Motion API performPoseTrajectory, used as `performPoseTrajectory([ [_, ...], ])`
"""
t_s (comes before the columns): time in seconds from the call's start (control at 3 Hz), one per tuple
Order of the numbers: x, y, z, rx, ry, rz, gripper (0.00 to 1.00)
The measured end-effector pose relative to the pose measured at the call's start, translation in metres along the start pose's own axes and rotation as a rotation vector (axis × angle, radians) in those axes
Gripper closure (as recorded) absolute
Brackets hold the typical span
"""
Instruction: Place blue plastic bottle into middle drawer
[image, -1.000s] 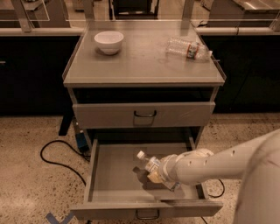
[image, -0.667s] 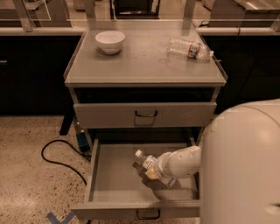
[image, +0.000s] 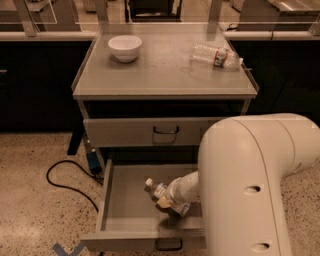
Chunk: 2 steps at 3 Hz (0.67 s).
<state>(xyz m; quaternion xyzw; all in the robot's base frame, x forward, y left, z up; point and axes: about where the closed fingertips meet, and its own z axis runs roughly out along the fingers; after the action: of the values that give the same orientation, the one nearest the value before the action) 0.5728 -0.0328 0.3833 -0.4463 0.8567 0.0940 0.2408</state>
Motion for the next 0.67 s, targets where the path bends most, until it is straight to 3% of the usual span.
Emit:
performPoseTrajectory([
  [0.33, 0.0003, 0.0012, 0.0046, -0.005, 0.001, 0.002, 0.82],
  [0.67, 0.0003, 0.0012, 0.0046, -0.005, 0.001, 0.002, 0.58],
])
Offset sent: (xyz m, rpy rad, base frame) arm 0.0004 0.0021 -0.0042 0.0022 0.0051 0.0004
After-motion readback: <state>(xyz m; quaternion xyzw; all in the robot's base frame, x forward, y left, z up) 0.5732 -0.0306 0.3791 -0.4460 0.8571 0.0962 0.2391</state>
